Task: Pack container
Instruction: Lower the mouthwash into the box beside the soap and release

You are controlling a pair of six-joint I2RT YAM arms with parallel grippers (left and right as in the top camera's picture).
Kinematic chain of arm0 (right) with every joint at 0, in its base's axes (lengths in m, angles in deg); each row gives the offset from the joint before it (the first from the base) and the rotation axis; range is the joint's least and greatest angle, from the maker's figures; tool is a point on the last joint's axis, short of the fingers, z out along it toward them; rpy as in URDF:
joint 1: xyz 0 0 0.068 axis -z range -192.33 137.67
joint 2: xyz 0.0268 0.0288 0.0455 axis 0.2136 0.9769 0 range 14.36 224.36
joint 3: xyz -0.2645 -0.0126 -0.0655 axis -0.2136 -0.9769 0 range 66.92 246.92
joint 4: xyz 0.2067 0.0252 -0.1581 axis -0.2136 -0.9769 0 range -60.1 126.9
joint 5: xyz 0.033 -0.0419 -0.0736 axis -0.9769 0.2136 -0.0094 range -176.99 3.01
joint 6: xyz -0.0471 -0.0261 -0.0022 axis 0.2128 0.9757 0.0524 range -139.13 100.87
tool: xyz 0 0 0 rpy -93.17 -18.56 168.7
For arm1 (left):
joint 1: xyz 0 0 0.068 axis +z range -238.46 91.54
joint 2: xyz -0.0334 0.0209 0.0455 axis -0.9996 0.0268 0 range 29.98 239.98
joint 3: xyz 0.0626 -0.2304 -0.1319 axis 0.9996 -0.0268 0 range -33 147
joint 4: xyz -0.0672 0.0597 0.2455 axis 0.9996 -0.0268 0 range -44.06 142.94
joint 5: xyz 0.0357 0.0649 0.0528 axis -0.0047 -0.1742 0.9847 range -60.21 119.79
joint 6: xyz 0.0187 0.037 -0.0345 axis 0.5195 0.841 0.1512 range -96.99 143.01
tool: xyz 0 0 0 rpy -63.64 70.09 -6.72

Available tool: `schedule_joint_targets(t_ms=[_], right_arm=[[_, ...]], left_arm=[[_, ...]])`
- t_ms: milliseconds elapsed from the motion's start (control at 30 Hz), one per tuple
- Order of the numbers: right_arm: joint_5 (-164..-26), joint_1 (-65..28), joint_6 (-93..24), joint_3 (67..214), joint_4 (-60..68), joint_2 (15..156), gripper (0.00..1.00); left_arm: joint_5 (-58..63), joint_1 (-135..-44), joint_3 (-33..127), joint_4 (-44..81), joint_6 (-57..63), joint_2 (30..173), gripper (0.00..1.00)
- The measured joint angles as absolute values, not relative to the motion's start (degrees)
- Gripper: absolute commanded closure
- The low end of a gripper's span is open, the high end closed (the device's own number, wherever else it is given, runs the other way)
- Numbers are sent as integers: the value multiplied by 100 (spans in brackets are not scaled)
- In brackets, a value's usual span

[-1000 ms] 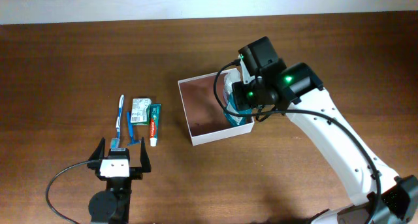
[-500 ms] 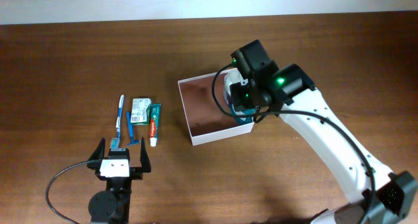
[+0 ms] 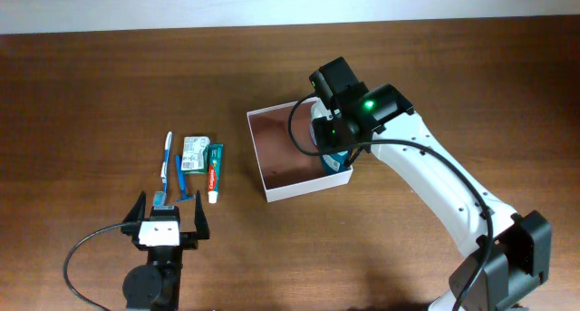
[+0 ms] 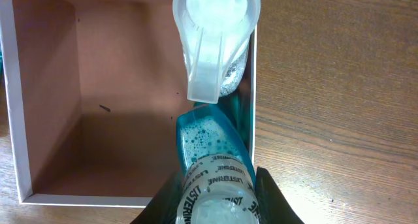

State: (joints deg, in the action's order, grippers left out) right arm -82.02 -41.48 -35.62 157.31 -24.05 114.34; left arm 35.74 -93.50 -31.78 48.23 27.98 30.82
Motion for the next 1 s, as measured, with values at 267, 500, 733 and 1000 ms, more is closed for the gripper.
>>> schedule_joint_targets(t_ms=[267, 500, 733, 1000], right_arm=[[-8183, -4148, -3566, 15731, -2394, 11493, 72], [-8174, -4148, -3571, 15731, -2370, 11581, 63], [-8141, -4148, -3566, 15731, -2348, 11581, 58], [-8152, -4148, -3516, 15757, -2399, 11565, 49]], left_arm=[[3574, -9350, -3178, 4823, 2798, 3082, 1], [3574, -9350, -3178, 4821, 2798, 3082, 1], [3574, -9350, -3178, 4823, 2798, 3082, 1], [3574, -9350, -3178, 4823, 2798, 3082, 1]])
